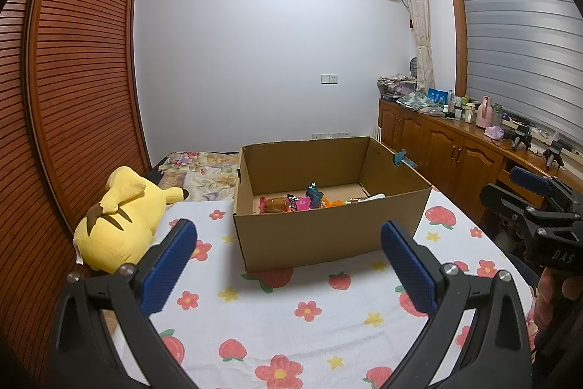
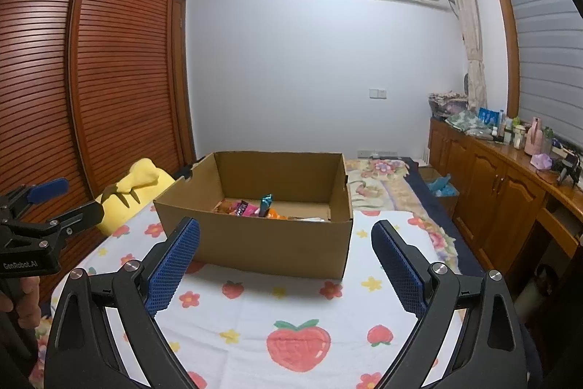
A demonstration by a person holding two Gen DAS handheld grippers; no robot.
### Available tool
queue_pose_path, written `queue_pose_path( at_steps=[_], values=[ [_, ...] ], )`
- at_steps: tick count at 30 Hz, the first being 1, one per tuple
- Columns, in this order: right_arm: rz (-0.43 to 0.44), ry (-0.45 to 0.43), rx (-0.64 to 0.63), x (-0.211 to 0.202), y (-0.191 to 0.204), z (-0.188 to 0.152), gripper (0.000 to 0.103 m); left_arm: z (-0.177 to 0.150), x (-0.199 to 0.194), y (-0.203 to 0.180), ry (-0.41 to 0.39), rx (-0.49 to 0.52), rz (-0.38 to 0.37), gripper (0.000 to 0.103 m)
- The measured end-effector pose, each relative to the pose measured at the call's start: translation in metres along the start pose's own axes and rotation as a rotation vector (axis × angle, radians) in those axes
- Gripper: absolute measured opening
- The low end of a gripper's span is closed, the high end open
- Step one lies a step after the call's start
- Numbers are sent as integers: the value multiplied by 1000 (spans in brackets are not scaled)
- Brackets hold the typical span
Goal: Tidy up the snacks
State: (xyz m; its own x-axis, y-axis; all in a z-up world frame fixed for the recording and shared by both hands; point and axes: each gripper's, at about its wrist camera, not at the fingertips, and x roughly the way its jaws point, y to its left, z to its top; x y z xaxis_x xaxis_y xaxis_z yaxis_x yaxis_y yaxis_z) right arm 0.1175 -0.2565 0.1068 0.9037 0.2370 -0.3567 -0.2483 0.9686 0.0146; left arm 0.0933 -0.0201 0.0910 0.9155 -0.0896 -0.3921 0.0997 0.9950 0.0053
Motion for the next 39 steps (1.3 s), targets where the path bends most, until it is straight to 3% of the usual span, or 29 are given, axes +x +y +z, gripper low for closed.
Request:
queue_pose_path(
  at_steps=[39],
  values=[
    [2, -3, 4, -1, 2, -2, 97, -4, -7, 6, -7, 1, -1, 102]
  ],
)
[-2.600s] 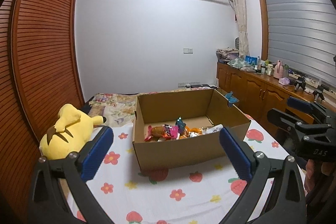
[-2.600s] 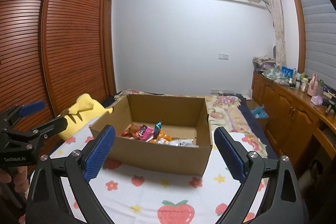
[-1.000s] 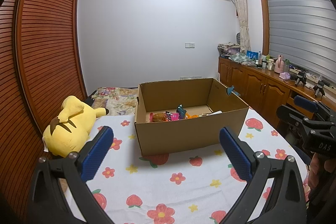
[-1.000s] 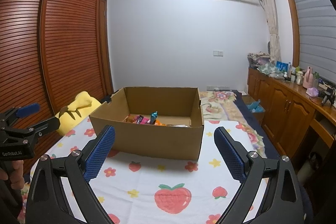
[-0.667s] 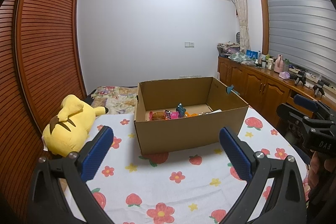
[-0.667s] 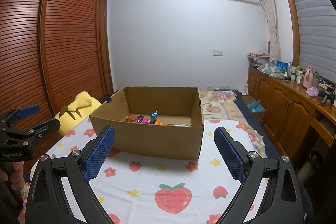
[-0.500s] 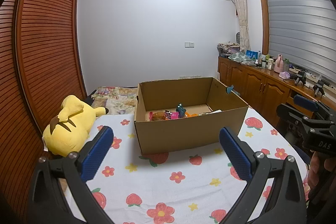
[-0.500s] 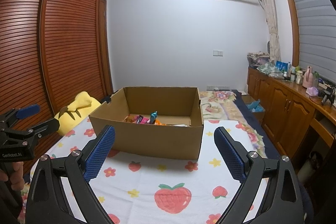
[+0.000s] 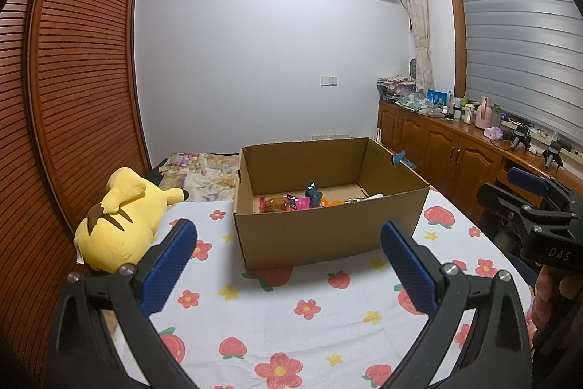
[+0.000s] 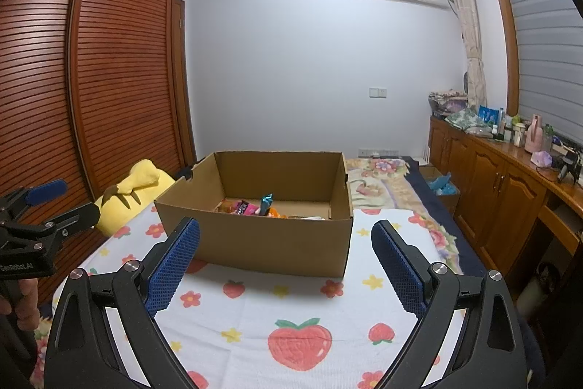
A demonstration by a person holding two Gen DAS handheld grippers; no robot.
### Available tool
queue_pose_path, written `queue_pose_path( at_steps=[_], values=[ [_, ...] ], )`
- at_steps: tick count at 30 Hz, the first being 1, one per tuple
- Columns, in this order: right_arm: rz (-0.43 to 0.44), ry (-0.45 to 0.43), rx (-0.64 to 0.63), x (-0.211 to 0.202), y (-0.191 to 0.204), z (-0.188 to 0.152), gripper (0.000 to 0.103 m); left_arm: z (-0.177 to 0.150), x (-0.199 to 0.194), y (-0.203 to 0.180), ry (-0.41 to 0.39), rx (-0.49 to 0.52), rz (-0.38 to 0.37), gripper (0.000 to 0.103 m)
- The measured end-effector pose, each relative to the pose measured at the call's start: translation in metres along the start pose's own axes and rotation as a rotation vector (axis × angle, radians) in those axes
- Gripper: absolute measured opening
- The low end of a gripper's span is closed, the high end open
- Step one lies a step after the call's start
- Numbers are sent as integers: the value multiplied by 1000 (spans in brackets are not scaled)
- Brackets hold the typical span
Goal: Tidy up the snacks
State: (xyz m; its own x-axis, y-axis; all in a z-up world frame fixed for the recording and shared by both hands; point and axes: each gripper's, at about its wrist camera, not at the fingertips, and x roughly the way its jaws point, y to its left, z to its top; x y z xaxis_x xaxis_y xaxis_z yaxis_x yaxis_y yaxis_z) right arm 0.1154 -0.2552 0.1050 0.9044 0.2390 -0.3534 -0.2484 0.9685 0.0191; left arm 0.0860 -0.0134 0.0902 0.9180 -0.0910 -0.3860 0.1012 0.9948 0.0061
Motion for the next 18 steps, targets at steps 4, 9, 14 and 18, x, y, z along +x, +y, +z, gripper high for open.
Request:
queue_pose_path(
  at_steps=[4, 9, 14, 18],
  values=[
    [-1, -1, -1, 0, 0, 0, 97, 1, 0, -1, -1, 0, 2, 102],
    [-1, 0, -1, 0, 1, 0, 97, 0, 0, 0, -1, -1, 0, 102],
    [-1, -1, 0, -1, 1, 0, 97, 1, -1, 0, 1, -3, 3, 102],
    [-2, -1, -1, -1, 2, 0, 97, 1, -1, 1, 5, -6, 0, 102]
  ],
)
